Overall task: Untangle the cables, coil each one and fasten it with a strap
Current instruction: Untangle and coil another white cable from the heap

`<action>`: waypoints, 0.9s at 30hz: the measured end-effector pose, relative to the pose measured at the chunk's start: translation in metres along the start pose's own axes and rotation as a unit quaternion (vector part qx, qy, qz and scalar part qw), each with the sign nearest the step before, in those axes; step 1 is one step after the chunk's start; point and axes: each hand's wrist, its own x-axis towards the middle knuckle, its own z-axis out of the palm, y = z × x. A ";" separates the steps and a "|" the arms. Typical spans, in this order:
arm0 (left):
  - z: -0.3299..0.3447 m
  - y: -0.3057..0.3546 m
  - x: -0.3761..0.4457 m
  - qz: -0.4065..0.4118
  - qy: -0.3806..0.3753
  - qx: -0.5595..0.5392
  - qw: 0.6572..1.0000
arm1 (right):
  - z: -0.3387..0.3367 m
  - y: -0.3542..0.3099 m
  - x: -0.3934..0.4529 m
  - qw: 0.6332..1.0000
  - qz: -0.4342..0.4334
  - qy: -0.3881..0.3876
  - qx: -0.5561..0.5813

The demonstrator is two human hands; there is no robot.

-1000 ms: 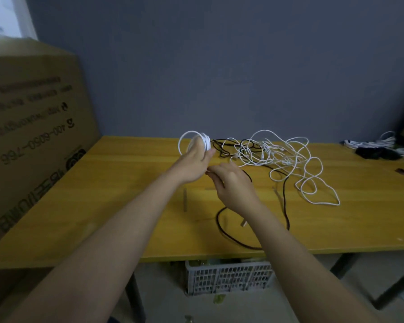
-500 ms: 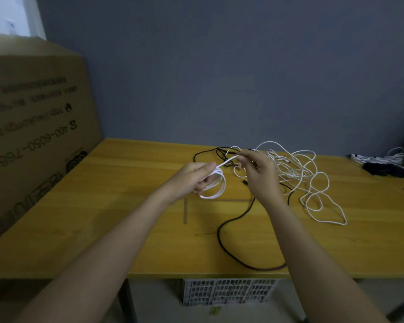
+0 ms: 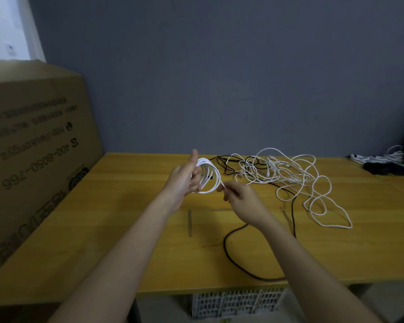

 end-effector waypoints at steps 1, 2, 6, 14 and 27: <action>0.001 0.002 -0.002 -0.006 0.000 0.021 1.000 | -0.004 0.002 -0.001 0.999 0.023 -0.017 0.028; 0.003 0.004 -0.002 -0.010 -0.002 0.045 0.999 | -0.008 0.002 -0.002 0.997 0.037 -0.044 0.046; 0.012 0.004 -0.003 -0.007 -0.036 0.106 0.994 | -0.017 -0.004 -0.007 0.942 0.047 -0.128 0.306; 0.026 0.014 -0.010 -0.002 -0.105 0.084 0.991 | -0.005 -0.027 -0.011 0.933 0.008 -0.040 0.358; 0.005 -0.018 -0.016 0.041 -0.019 0.326 0.944 | 0.000 -0.027 -0.017 0.997 -0.025 -0.022 0.065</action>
